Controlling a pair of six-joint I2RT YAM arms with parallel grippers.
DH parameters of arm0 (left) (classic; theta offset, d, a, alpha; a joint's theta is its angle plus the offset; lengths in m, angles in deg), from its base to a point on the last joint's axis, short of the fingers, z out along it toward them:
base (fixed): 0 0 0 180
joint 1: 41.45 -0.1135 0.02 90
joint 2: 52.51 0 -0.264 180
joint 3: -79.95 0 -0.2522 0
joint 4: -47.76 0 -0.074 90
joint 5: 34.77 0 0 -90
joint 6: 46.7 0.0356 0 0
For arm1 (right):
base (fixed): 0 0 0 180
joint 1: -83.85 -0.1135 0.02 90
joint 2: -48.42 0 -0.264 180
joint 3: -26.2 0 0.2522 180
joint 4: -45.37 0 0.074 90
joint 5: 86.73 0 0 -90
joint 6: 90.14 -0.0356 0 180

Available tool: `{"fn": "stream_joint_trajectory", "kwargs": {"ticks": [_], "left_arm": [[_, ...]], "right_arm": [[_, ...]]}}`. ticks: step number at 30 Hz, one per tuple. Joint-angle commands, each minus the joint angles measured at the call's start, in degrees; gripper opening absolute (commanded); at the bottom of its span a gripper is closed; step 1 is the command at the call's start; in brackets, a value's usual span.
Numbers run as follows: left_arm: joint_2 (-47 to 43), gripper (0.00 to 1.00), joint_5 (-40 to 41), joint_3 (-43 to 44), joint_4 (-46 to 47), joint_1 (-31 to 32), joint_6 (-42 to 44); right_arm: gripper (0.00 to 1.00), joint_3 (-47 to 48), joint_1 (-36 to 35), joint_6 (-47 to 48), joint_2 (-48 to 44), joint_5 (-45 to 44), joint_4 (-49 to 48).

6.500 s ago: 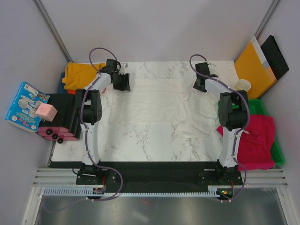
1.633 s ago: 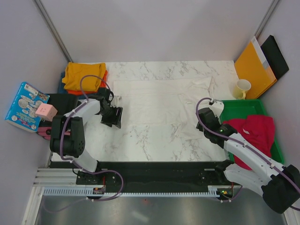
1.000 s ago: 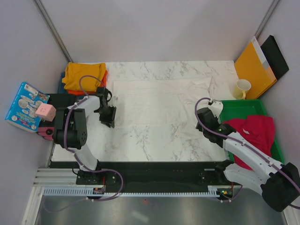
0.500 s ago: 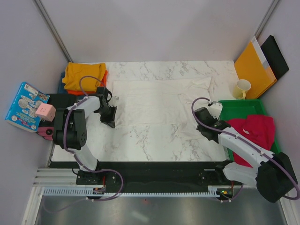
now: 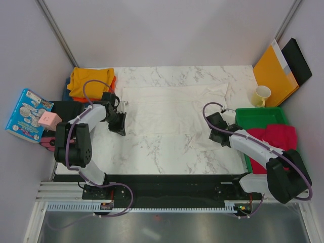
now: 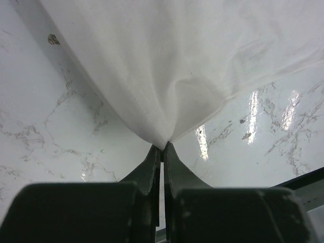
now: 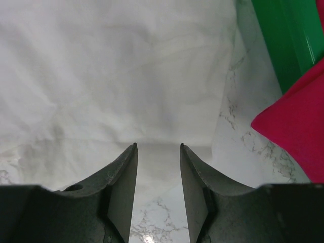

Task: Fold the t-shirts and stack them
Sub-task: Fold the tshirt

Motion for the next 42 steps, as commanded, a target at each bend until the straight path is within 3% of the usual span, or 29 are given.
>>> {"fn": "stream_joint_trajectory", "kwargs": {"ticks": [1, 10, 23, 35, 39, 40, 42], "left_arm": [[-1.33, 0.02, -1.68, 0.57, 0.27, 0.19, 0.81], [-1.33, 0.02, -2.03, 0.66, 0.18, 0.19, 0.54], [-1.15, 0.02, -2.2, 0.66, 0.09, 0.19, 0.72], [-1.42, 0.02, -1.94, 0.31, -0.08, 0.19, 0.98], [-1.24, 0.02, -1.94, 0.31, -0.08, 0.19, 1.07], [-1.07, 0.02, -1.94, 0.31, -0.17, 0.19, 1.16], [-0.89, 0.02, -1.94, 0.49, -0.09, 0.19, 1.16]], "right_arm": [[0.47, 1.72, 0.22, -2.18, -2.27, 2.98, 0.09], [0.47, -9.01, -0.48, -11.42, -15.55, 5.45, 4.31], [0.46, -12.61, -0.66, -12.3, -10.11, 7.56, 0.98], [0.43, -9.98, -0.75, -12.39, -1.93, 4.05, -5.17], [0.31, -10.24, -0.75, -12.22, -1.49, 3.69, -6.4], [0.26, -10.16, -0.66, -12.13, -1.14, 3.69, -6.41], [0.02, -9.8, -0.75, -12.04, -0.26, 3.78, -6.41]]}}
